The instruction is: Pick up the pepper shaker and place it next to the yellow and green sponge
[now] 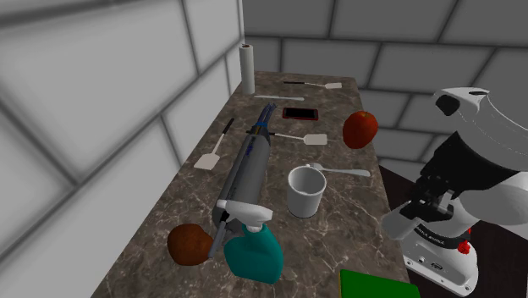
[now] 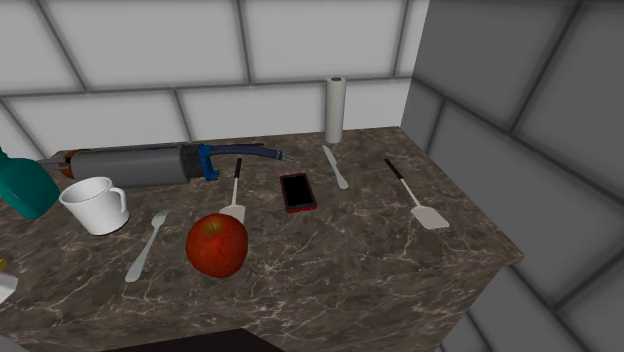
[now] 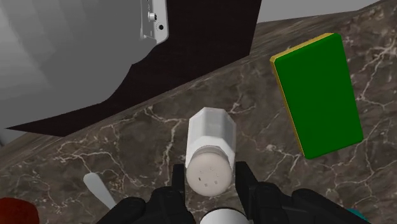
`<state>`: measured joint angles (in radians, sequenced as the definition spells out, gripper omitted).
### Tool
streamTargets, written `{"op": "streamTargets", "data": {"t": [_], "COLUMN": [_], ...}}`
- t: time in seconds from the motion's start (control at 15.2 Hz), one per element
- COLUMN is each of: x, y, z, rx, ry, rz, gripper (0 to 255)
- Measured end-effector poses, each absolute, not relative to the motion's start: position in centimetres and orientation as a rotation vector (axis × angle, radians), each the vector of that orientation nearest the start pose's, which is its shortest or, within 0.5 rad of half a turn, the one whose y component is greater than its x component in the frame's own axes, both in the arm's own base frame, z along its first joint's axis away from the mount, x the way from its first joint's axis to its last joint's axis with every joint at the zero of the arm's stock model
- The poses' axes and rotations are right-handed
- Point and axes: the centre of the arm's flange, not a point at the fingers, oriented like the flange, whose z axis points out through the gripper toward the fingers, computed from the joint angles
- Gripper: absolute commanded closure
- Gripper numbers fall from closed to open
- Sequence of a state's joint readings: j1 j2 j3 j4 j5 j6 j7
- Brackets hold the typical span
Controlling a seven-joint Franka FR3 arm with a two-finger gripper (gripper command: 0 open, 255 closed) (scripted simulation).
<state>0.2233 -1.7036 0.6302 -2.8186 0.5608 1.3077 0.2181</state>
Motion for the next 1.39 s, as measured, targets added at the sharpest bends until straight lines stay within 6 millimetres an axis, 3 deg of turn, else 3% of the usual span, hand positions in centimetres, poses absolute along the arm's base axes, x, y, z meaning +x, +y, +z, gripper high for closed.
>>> {"op": "streamTargets", "data": {"t": [0.46,0.86,0.92,1.39], "x": [5.4,5.3,5.3,5.1], "y": [18.7,18.7,18.7,18.9], "z": [43.1,42.5,42.5,43.0], "rx": [-3.191,-3.190,-3.190,-3.190], "ry": [-0.271,-0.271,-0.271,-0.271], "rz": [-0.251,-0.251,-0.251,-0.251], "gripper": [255,255,0,0]}}
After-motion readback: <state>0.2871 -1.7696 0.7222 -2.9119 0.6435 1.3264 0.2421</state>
